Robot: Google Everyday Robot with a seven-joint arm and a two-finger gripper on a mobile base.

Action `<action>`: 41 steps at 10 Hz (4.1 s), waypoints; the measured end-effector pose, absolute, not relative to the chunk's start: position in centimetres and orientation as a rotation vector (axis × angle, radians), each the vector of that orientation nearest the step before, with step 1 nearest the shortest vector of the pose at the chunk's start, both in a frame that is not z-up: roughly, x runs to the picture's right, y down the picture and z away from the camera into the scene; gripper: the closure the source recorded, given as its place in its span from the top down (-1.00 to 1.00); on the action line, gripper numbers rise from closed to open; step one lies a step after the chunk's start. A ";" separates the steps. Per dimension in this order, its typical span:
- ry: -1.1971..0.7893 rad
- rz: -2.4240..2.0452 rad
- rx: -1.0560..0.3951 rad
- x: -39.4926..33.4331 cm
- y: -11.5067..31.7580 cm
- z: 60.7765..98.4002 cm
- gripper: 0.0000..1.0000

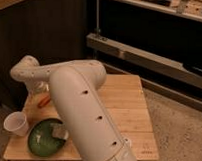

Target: Drag the pepper across the table

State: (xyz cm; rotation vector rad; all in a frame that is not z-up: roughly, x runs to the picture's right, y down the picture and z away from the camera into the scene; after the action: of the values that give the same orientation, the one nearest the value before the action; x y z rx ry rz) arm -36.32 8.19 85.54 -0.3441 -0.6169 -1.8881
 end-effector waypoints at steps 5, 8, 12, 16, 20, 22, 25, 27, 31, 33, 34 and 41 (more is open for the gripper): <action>-0.635 -1.888 -0.275 -37.7 7.4 84.5 0.60; -0.612 -1.828 -0.292 -37.8 6.8 85.1 0.60; -0.648 -1.615 -0.400 -37.1 6.2 86.2 0.60; -0.732 -1.574 -0.385 -36.9 6.3 86.3 0.60; -0.753 -1.526 -0.375 -36.0 6.1 87.9 0.60; -0.743 -1.508 -0.395 -35.2 6.2 88.7 0.60; -0.743 -1.476 -0.408 -34.2 6.6 89.8 0.60; -0.748 -1.463 -0.418 -34.0 7.3 90.4 0.60; -0.758 -1.456 -0.411 -33.8 8.1 91.1 0.60; -0.761 -1.464 -0.412 -33.9 8.6 91.7 0.60; -0.766 -1.464 -0.416 -33.8 8.9 92.2 0.60; -0.765 -1.475 -0.445 -34.0 9.6 93.1 0.60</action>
State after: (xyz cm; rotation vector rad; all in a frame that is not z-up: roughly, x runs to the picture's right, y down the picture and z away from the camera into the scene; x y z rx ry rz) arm -33.96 9.64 93.09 -0.4449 -0.7651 -1.4752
